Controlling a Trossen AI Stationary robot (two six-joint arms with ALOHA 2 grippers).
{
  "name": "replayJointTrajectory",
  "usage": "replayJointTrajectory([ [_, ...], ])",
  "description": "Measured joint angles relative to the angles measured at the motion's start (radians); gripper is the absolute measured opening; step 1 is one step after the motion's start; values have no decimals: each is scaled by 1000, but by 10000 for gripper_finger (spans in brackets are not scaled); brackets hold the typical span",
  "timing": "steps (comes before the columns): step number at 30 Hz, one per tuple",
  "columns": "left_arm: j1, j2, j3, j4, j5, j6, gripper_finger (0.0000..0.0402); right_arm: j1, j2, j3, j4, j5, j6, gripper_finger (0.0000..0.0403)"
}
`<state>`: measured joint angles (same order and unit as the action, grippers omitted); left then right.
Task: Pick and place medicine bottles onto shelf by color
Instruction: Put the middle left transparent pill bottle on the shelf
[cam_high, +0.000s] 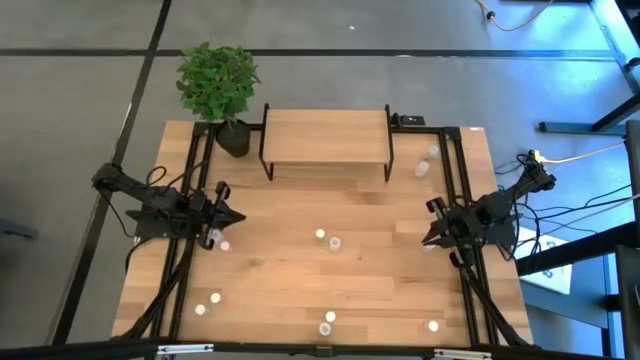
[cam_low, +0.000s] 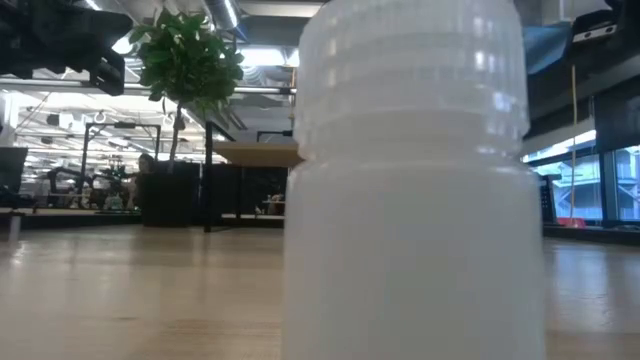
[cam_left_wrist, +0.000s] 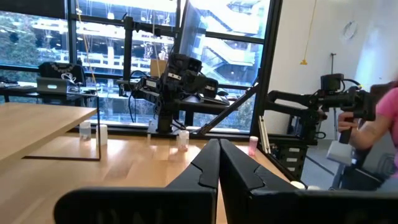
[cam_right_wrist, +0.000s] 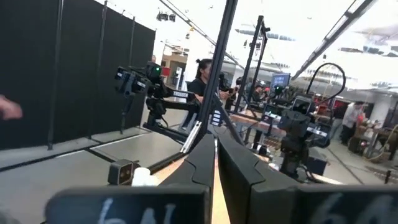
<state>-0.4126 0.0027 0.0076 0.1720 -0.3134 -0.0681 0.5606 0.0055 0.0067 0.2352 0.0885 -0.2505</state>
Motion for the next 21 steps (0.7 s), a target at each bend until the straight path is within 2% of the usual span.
replayJointTrajectory([
  [7, 0, 0, 0, 0, 0, 0, 0, 0, 0, 0, 0, 57, 5, 23],
  [15, 0, 0, 0, 0, 0, 0, 0, 0, 0, 0, -2, 58, 12, 23],
  [21, -1, 1, 4, 23, -49, 185, 0, 0, 0, 0, -2, 58, 15, 23],
])
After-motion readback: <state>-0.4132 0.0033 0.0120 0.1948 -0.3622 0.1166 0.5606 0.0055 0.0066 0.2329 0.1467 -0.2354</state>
